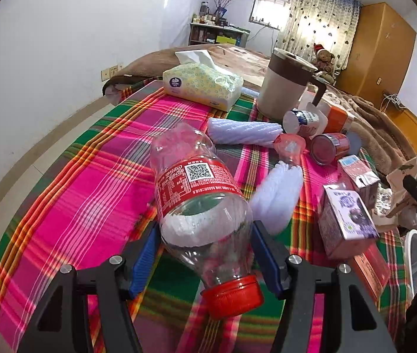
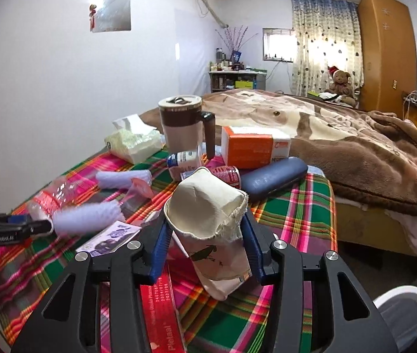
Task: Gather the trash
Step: 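Reach the left tool to the clear bottle while the right tool reaches the white paper cup, then close the left tool on the bottle while the right tool grips the paper cup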
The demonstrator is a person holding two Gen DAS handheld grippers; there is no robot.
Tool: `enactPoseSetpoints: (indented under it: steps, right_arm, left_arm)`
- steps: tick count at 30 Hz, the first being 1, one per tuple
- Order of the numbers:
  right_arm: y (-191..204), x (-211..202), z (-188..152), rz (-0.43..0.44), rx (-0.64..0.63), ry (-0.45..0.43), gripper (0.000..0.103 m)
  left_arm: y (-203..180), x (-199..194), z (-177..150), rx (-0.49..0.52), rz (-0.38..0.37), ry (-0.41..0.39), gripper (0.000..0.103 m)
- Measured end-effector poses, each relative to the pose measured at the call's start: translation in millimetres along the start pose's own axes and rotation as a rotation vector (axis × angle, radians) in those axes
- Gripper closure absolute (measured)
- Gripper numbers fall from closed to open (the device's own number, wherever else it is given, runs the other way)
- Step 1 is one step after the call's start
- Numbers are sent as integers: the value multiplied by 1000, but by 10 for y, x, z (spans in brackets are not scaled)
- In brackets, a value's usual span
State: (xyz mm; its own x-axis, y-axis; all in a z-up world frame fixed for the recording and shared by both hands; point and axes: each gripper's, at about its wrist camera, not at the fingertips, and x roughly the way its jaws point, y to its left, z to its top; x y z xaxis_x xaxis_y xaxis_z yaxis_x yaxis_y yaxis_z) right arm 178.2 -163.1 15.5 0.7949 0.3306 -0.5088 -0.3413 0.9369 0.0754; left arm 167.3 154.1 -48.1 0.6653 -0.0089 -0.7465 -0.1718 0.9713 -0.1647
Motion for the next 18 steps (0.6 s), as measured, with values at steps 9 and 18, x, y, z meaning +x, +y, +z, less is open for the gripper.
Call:
enactPoseSetpoints:
  steps: [9,18]
  right_arm:
    - [11,-139,-48,13,10,-23,56]
    - [-3,-217,-78,4,13,-36,56]
  left_arm:
    - [108,-101,-115,-44,-25,-3,23]
    - [132,98,51,-55,9,33,37]
